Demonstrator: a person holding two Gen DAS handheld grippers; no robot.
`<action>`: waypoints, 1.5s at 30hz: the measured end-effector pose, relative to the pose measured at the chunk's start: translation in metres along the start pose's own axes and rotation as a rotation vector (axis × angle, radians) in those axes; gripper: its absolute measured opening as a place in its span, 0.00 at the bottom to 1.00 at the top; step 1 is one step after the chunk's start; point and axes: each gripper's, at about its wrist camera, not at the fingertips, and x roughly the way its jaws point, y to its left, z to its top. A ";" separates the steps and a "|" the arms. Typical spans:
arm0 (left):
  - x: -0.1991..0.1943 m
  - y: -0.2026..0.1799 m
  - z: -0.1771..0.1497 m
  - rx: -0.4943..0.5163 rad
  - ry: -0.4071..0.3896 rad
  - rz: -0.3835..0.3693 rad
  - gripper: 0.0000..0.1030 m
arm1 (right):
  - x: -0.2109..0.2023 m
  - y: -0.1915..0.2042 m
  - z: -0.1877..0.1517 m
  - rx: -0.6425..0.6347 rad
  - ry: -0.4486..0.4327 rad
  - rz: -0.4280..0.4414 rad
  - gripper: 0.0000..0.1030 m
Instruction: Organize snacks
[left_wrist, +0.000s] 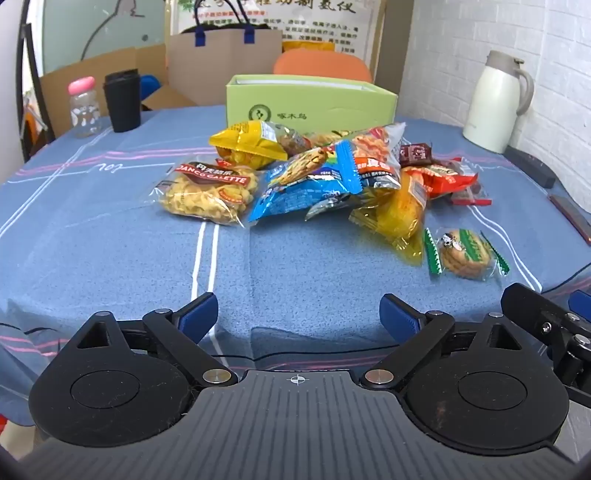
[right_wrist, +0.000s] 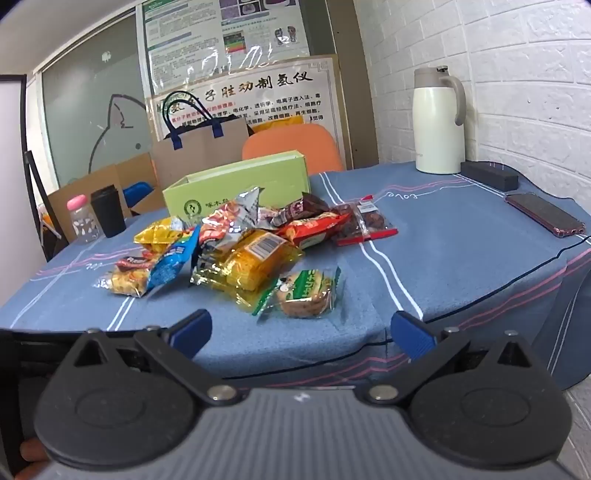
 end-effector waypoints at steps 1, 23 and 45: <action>0.000 0.000 0.000 0.001 0.000 -0.003 0.81 | 0.000 0.000 0.000 0.002 -0.004 0.001 1.00; 0.004 -0.002 -0.003 0.015 0.010 -0.017 0.83 | -0.006 0.006 -0.002 -0.046 -0.040 0.012 1.00; 0.006 0.000 -0.004 -0.003 0.024 -0.037 0.84 | -0.005 0.005 -0.004 -0.045 -0.044 0.055 0.99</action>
